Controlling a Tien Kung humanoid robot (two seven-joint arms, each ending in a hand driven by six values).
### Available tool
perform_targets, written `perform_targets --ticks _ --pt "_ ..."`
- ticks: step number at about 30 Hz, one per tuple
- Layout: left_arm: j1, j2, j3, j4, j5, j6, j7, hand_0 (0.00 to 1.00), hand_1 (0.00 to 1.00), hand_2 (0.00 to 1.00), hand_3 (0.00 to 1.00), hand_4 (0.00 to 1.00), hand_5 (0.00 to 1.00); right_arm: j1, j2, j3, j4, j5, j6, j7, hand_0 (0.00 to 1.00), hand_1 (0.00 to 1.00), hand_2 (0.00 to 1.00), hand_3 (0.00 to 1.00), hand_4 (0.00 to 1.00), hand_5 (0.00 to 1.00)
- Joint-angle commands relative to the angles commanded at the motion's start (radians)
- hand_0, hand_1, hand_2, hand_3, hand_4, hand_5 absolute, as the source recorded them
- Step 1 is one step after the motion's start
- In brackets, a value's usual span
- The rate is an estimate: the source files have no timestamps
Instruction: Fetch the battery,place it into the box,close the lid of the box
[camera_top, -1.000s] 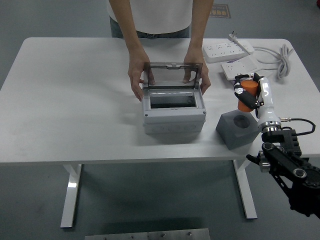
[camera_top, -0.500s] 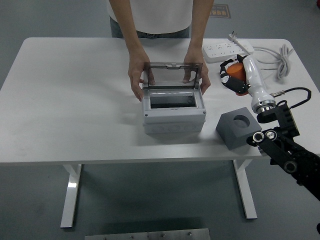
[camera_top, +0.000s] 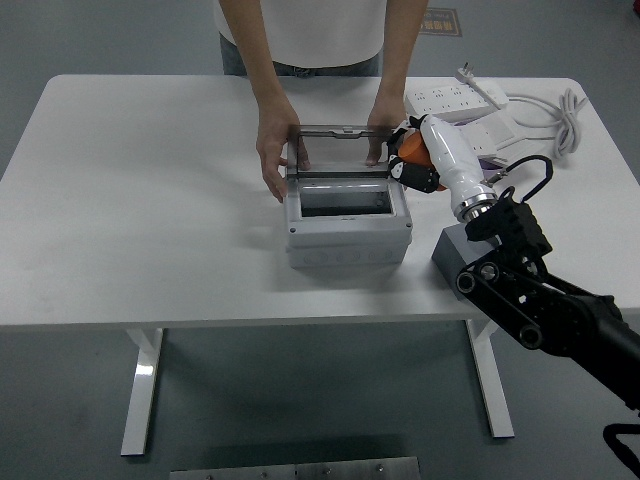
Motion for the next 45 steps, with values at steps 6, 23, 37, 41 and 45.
perform_targets --ticks 6,23,37,41,45 --pt "0.001 0.003 -0.004 -0.003 0.006 -0.002 0.007 0.602 0.701 0.606 0.565 0.623 0.065 0.062 0.046 -0.081 -0.037 -0.062 0.046 -0.088 0.17 0.222 0.312 0.295 0.002 0.002" --pt "-0.002 0.006 -0.011 -0.008 0.022 -0.006 0.016 0.602 0.701 0.605 0.562 0.617 0.066 0.139 0.095 -0.221 -0.072 -0.055 0.083 -0.122 0.158 0.22 0.303 0.296 0.002 0.002" --pt "-0.006 0.009 -0.017 -0.01 0.033 -0.009 0.019 0.601 0.702 0.604 0.562 0.613 0.058 0.207 0.095 -0.323 -0.144 -0.014 0.117 -0.096 0.156 0.221 0.3 0.296 0.002 0.002" --pt "-0.007 0.009 -0.018 -0.01 0.034 -0.009 0.018 0.602 0.701 0.604 0.563 0.614 0.055 0.213 0.099 -0.332 -0.151 -0.002 0.111 -0.092 0.154 0.222 0.299 0.297 0.002 0.002" --pt "-0.007 0.009 -0.017 -0.01 0.034 -0.01 0.019 0.602 0.701 0.604 0.563 0.614 0.055 0.215 0.103 -0.338 -0.155 0.012 0.103 -0.087 0.154 0.222 0.299 0.297 0.002 0.002"
